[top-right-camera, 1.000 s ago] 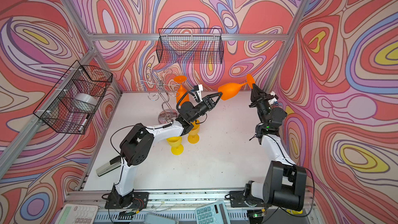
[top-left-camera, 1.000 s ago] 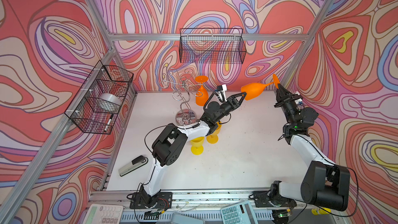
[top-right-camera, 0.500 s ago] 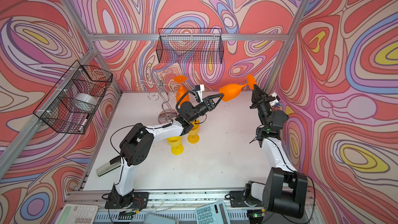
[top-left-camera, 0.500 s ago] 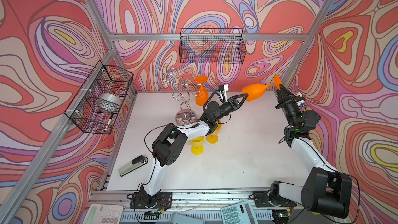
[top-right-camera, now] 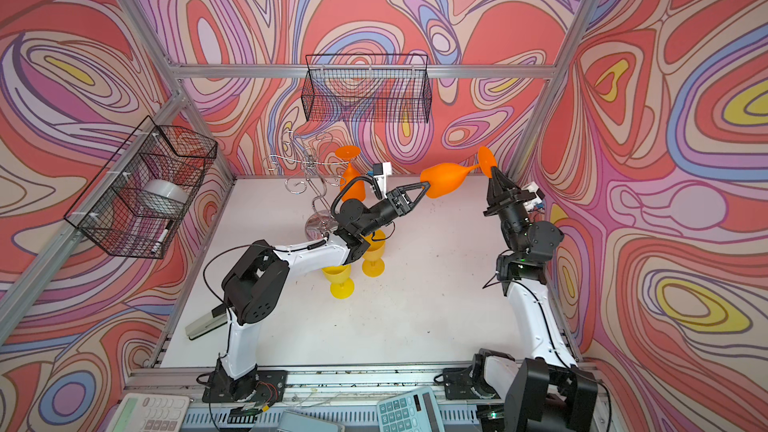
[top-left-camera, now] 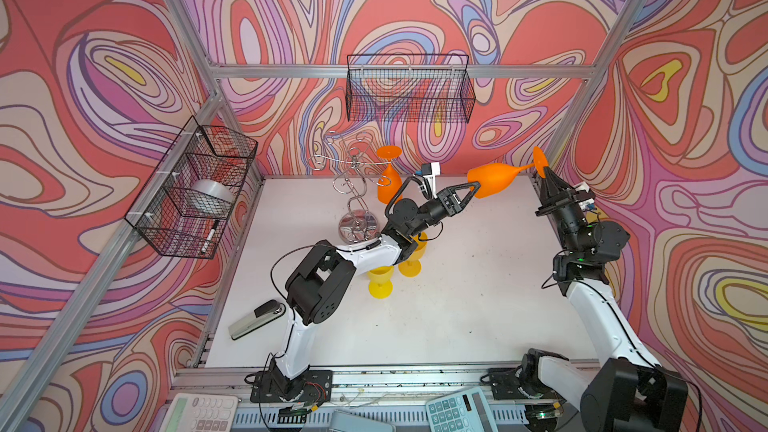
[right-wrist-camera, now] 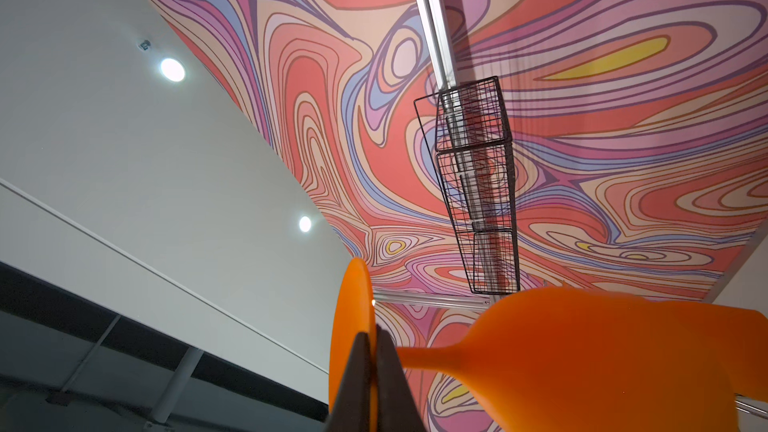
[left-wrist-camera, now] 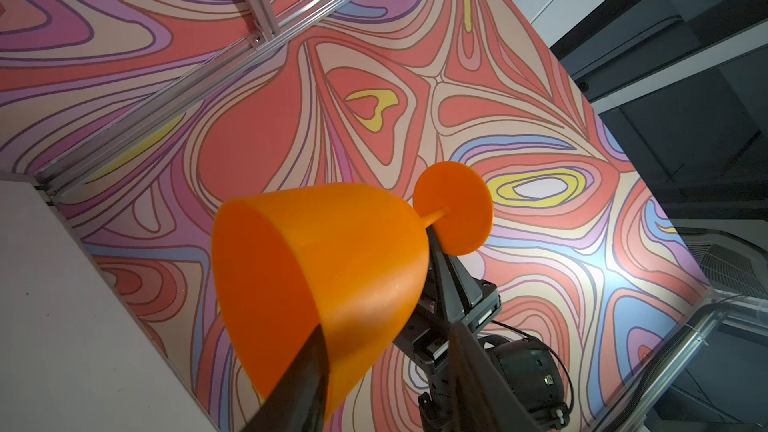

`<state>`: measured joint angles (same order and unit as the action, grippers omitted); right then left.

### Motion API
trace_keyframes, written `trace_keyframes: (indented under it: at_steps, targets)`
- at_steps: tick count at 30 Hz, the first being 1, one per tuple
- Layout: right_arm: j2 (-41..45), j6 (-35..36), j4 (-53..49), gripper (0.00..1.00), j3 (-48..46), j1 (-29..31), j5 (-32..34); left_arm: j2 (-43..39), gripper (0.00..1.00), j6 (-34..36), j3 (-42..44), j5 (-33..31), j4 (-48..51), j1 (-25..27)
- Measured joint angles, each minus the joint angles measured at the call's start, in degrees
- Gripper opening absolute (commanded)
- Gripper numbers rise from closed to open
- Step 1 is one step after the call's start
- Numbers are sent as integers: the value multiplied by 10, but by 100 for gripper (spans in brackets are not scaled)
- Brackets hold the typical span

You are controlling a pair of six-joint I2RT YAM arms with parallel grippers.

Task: Take the wine glass off the wine glass rack
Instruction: 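Close the left gripper on the orange glass while the right gripper holds the foot, then open the right gripper and release the orange glass foot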

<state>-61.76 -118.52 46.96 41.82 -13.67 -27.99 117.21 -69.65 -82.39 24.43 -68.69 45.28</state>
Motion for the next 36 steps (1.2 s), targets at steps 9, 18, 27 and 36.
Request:
trace_keyframes:
  at_steps: [9,18,27,36]
  targets:
    - [26,0,-33,0,4,0,1,0,39,0,0,20,-6,4]
    - [27,0,-41,5,4,0,0,0,12,0,0,26,-7,5]
    - [5,0,-50,55,-1,0,10,-35,0,0,-20,39,-46,21]
    - [2,0,-38,62,-31,2,-2,-47,0,18,-5,18,-32,23]
